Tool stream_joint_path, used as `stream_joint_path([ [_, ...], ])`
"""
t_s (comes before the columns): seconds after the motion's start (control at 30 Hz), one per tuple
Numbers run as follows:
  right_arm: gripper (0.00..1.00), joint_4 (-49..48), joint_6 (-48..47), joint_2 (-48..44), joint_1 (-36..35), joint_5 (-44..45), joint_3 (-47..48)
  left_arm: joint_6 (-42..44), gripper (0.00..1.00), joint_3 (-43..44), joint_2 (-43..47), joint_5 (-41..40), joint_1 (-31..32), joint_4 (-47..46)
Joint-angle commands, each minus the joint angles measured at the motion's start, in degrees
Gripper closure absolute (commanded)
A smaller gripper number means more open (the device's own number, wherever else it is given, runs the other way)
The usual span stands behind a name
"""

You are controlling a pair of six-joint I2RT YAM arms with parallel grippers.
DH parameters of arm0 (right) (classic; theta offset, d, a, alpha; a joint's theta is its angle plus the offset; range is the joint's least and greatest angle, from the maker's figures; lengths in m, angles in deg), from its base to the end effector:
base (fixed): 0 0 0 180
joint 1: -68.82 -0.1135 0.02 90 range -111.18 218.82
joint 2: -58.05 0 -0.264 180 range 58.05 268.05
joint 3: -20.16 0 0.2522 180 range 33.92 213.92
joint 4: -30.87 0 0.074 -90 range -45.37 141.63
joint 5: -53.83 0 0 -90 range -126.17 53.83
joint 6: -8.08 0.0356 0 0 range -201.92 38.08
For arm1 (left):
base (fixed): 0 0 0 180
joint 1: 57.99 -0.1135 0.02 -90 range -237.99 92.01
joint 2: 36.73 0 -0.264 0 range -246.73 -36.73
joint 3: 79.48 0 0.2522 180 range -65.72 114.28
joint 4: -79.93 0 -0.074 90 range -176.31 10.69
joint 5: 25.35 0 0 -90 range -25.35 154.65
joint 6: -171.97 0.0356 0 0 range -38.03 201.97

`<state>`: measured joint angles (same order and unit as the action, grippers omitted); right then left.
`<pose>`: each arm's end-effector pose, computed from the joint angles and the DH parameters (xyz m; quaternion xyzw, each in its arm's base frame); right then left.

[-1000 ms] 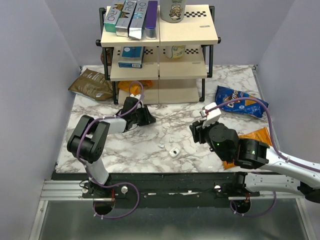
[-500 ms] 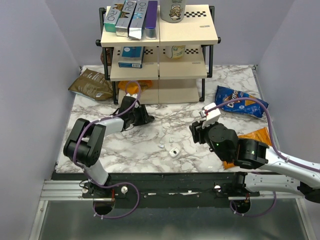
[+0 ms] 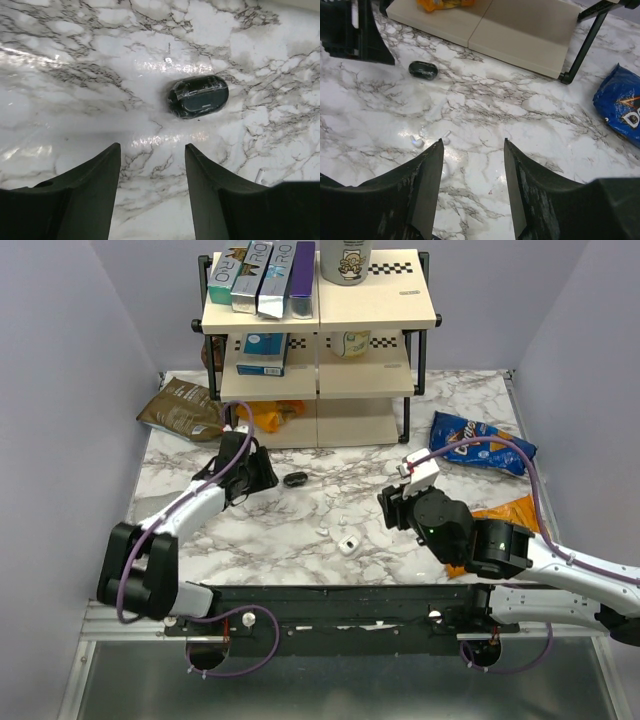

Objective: Insert the wireless bluetooth earbuds into the charging case
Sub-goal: Place the charging case at the center of the board, then pick up the charging case at the center of the board.

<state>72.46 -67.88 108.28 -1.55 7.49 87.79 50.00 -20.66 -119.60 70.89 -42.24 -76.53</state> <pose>0.0846 0.1639 0.3510 -0.1898 0.7824 0.1075 0.5833 0.2793 -0.0828 0.1919 -0.1118 0.9244 -0.1925 0.3098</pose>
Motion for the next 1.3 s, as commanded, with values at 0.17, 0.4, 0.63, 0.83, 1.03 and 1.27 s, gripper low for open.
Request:
stream_joint_path([
  [0.17,0.25,-8.3,3.7,4.0,0.7,-0.6,-5.0,-2.4,0.01,-3.9,21.9,-27.0,19.9,8.2],
  [0.4,0.23,-7.4,9.8,9.5,8.0,-21.1,-2.5,-14.6,0.01,-5.1,23.8,-21.5,23.1,7.8],
  [0.63,0.22,-9.4,12.1,8.7,14.1,-30.0,-7.4,-24.2,0.01,-23.2,37.7,-16.3,23.3,-6.4],
  [0.83,0.22,-10.3,13.3,12.3,14.6,-32.0,-11.1,-30.3,0.01,-19.7,32.0,-23.4,27.0,3.3],
  [1.03,0.21,-13.1,13.7,20.2,14.6,-37.7,-13.5,-35.3,0.01,-23.8,34.6,-25.3,27.4,1.0],
  [1.27,0.17,-14.6,11.0,26.1,14.6,-40.1,-12.6,-30.6,0.01,-26.6,43.1,-27.4,27.3,0.9],
])
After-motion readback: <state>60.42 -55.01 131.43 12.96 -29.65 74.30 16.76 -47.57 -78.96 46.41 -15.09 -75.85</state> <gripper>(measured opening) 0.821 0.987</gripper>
